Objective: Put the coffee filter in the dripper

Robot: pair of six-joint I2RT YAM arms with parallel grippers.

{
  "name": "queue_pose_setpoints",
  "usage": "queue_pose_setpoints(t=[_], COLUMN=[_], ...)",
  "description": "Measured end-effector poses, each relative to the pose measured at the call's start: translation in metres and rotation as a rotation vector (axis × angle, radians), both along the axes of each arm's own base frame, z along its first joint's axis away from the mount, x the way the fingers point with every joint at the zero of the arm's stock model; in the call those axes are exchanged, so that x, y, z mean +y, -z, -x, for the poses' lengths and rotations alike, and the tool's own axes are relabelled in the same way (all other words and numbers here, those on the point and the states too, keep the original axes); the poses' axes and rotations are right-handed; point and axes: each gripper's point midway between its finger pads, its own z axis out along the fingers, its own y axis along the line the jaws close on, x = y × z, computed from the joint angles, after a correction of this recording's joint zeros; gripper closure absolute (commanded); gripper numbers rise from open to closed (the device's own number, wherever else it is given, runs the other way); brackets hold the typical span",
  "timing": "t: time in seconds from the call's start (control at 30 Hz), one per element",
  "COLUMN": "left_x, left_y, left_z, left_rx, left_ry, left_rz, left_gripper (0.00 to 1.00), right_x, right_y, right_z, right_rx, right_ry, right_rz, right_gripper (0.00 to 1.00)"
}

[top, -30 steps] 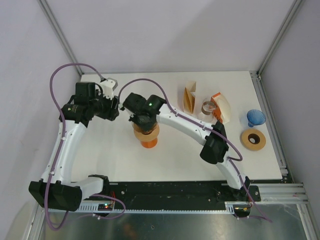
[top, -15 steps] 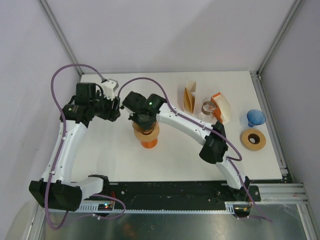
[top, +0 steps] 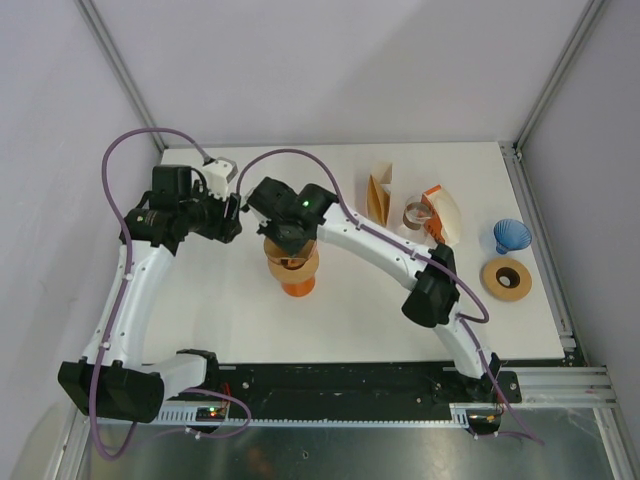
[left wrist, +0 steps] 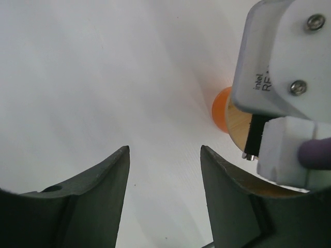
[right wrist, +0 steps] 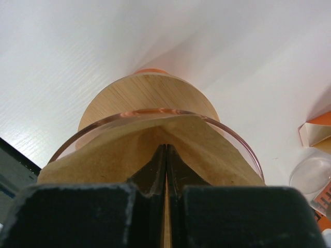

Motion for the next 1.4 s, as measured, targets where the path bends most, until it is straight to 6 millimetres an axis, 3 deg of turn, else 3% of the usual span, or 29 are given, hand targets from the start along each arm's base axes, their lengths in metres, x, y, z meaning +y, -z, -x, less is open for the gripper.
queue_pose_setpoints(t=[0.5, 0.77, 0.97, 1.07, 1.2, 1.4], left_x=[-0.008, -0.010, -0.010, -0.010, -0.010, -0.009], left_y=[-0.007, -0.008, -0.008, -0.008, -0.008, -0.009], left_z=[0.004, 0.004, 0.004, 0.004, 0.004, 0.003], left_rx=[-0.019, -0.020, -0.021, -0.021, -0.022, -0.030], left_ry=[0.035, 0.042, 0.042, 0.041, 0.041, 0.037], left_rz=[0.036, 0.042, 0.042, 0.041, 0.041, 0.039], left_gripper=[0.37, 0.37, 0.36, 0.34, 0.29, 0.22], right_x=[-0.007, -0.005, -0.015, -0.032, -0.073, -0.169], right_y=[-0.035, -0.090, -0.134, -0.142, -0.142, -0.139], right_z=[-0.006, 0.002, 0.009, 0.007, -0.005, -0.024], right_rx=[-0.063, -0.121, -0.159, -0.162, -0.170, -0.211], right_ry=[0.025, 0.007, 0.014, 0.056, 0.159, 0.381], right_rz=[-0.059, -0.201, -0.320, -0.347, -0.363, -0.420], right_gripper=[0.77, 0.73, 0.70, 0.67, 0.58, 0.36])
